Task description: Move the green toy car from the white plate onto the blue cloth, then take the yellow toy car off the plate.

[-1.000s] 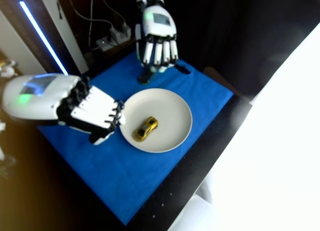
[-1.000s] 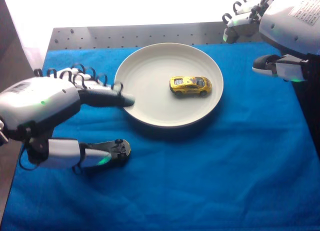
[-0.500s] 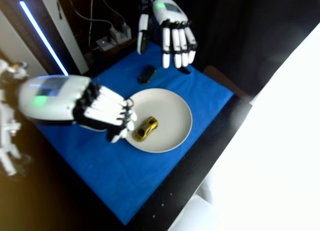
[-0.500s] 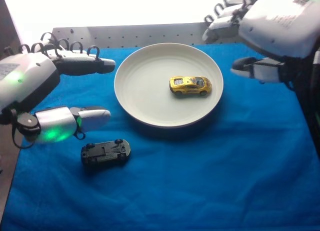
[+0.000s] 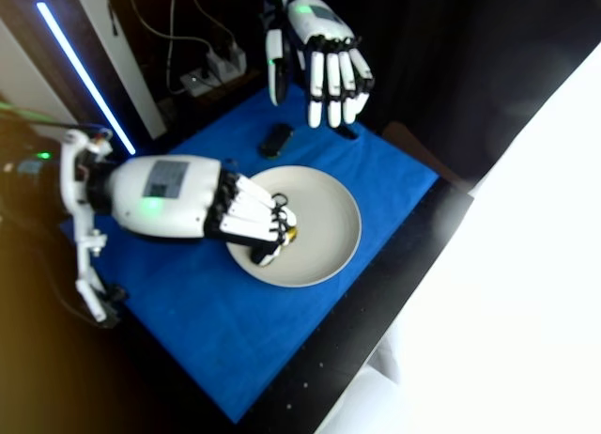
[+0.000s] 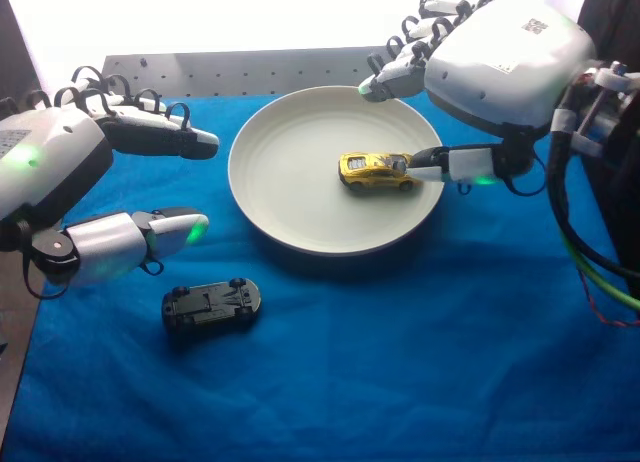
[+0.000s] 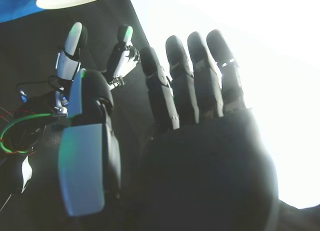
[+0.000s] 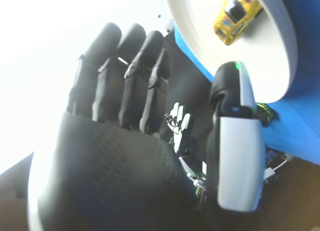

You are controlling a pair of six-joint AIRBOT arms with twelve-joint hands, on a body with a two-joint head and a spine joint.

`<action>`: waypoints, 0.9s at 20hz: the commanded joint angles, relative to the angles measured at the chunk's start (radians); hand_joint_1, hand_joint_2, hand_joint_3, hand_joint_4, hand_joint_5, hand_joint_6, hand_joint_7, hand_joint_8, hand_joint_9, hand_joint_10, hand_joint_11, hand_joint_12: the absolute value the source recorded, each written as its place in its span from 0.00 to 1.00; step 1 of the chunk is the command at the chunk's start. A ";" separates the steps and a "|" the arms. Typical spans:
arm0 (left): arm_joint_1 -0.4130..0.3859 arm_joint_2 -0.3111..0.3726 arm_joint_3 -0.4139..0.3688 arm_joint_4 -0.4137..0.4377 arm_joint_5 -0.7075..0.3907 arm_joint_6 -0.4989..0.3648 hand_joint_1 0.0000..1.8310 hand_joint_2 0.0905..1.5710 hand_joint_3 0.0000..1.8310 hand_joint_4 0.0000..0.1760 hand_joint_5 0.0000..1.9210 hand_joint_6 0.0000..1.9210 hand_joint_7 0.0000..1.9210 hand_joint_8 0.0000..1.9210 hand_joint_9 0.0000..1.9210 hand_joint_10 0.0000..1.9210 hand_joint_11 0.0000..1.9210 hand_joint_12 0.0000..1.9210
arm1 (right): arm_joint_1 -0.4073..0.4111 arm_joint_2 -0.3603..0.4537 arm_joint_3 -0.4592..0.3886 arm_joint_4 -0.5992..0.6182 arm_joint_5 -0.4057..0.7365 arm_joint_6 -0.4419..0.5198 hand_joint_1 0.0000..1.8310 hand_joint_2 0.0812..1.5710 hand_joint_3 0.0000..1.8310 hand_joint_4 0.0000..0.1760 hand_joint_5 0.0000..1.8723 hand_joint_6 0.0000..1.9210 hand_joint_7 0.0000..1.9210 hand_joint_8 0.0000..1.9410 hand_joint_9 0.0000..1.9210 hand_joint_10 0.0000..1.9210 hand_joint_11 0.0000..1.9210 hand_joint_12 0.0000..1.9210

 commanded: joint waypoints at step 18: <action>-0.005 -0.012 0.004 0.010 -0.123 -0.002 0.39 0.69 0.00 0.72 0.42 0.00 0.31 0.00 0.12 0.27 0.00 0.67 | 0.019 -0.122 0.117 0.057 0.024 -0.003 0.52 0.58 0.00 0.00 0.41 0.01 0.33 0.44 0.31 0.64 0.24 0.91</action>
